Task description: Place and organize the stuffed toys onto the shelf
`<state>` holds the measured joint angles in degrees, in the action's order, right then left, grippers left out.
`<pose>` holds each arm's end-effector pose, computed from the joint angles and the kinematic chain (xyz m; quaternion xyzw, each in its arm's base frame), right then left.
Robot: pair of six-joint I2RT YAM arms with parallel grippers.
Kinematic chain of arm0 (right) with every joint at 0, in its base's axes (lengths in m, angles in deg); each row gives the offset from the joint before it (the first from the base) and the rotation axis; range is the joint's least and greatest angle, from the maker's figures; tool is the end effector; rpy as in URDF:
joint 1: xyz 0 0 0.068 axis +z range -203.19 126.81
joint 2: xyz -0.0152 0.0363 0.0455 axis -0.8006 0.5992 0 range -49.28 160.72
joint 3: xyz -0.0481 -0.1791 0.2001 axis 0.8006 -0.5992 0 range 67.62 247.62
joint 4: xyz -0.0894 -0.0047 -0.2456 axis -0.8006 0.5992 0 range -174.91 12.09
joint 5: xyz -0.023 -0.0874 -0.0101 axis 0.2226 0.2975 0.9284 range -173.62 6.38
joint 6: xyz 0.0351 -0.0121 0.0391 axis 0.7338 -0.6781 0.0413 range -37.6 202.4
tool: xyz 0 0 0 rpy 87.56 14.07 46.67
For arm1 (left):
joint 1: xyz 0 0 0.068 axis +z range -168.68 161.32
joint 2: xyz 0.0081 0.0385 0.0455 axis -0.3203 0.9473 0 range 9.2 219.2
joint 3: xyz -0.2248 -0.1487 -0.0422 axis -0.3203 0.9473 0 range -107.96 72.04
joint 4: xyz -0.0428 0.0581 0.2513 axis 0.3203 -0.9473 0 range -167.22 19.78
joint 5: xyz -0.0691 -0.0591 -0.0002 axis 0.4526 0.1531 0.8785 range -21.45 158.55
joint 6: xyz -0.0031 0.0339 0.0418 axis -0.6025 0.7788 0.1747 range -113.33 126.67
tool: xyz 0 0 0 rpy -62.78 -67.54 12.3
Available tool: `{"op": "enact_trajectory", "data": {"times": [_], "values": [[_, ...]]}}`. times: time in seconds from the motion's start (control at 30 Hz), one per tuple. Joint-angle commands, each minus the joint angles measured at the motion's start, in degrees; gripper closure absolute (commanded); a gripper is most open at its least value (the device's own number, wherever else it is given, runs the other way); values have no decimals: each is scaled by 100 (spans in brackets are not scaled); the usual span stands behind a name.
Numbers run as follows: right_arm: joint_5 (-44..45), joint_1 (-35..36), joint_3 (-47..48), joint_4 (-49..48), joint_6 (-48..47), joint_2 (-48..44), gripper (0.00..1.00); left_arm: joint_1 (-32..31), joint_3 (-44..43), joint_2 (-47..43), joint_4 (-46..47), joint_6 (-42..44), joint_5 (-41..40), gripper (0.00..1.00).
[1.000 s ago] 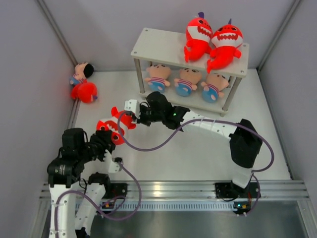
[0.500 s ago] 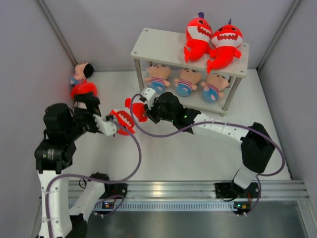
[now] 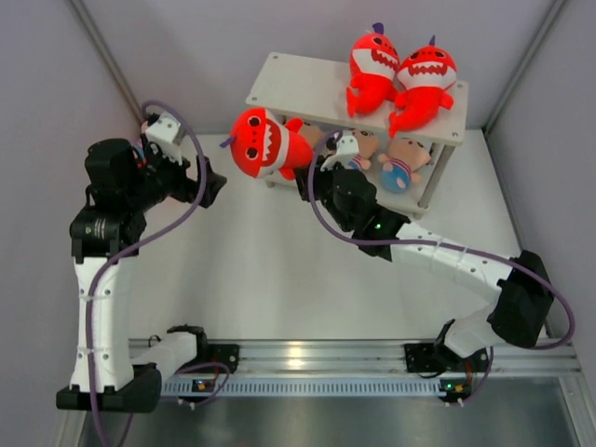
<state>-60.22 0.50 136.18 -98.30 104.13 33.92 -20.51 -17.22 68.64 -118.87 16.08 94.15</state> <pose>0.2172 0.2716 0.3694 -0.0563 0.7120 0.3043 0.6304 0.1684 -0.0208 0.4804 0.2060 0.7766 -0.1422 0.5781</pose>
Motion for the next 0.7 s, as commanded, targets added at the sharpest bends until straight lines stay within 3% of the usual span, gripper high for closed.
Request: {"op": "enact_trajectory", "data": {"times": [0.0, 0.1, 0.33, 0.67], "values": [[709, 176, 175, -612, 402, -67, 100, 7, -722, 392, 162, -1336, 814, 2], [929, 212, 246, -884, 472, -102, 100, -2, -1119, 726, 153, -1223, 736, 2], [1255, 177, 2627, 99, -222, 811, 100, -20, -2235, 1420, 197, -1301, 1051, 2], [1229, 229, 2391, -261, 129, 847, 100, -143, -2694, 1895, 1383, -2136, 1534, 2]]}}
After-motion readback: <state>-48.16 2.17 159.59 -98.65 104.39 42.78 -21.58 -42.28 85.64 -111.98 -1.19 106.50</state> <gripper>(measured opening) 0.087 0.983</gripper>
